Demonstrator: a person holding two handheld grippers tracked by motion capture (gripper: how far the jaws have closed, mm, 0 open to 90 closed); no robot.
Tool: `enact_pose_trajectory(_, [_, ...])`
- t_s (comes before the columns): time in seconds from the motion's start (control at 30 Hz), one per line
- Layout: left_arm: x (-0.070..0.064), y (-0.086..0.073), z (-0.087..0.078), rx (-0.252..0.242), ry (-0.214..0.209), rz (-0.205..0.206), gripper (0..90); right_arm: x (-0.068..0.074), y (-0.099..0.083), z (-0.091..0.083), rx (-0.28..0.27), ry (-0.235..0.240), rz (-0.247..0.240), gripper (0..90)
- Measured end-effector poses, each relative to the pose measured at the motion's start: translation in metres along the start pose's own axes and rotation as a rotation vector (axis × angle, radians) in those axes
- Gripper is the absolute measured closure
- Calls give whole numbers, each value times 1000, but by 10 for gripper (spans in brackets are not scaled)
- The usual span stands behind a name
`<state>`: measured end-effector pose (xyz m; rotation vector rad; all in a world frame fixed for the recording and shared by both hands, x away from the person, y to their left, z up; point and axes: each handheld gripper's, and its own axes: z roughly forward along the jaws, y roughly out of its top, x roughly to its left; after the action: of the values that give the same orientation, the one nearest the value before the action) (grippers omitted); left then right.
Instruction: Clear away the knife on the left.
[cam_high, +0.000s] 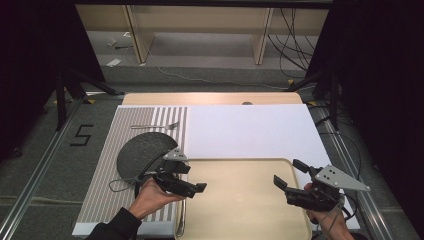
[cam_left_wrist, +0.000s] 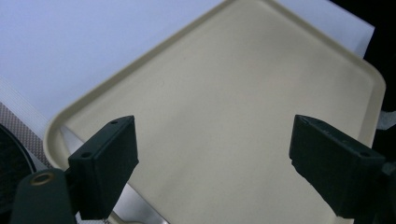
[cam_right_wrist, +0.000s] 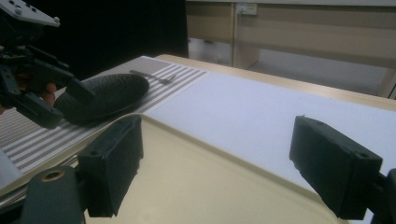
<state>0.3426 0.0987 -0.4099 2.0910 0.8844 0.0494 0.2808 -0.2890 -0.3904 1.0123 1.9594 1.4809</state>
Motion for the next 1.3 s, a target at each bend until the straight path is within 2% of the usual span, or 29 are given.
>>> enact_pose_trajectory(0.17, [-1,-2,-10,-76,-10,18,150,0,0,0,-3,1,-3,183])
enact_pose_trajectory(0.37, [-2,-6,-18,-153,-1,31,151,0,0,0,-1,0,0,183])
enact_pose_trajectory(0.6, [-2,-10,-26,-218,11,32,151,0,0,0,-3,2,-2,183])
enact_pose_trajectory(0.7, [-2,-13,-30,-248,2,29,151,0,0,0,-4,3,0,182])
enact_pose_trajectory(0.77, [-1,-15,-32,-259,-5,33,151,0,0,0,-4,3,0,182])
enact_pose_trajectory(1.03, [-2,-22,-38,-311,19,43,151,0,0,-1,-5,6,0,181])
enact_pose_trajectory(1.3, [-3,-28,-43,-326,28,54,151,1,0,-1,-7,8,-1,181])
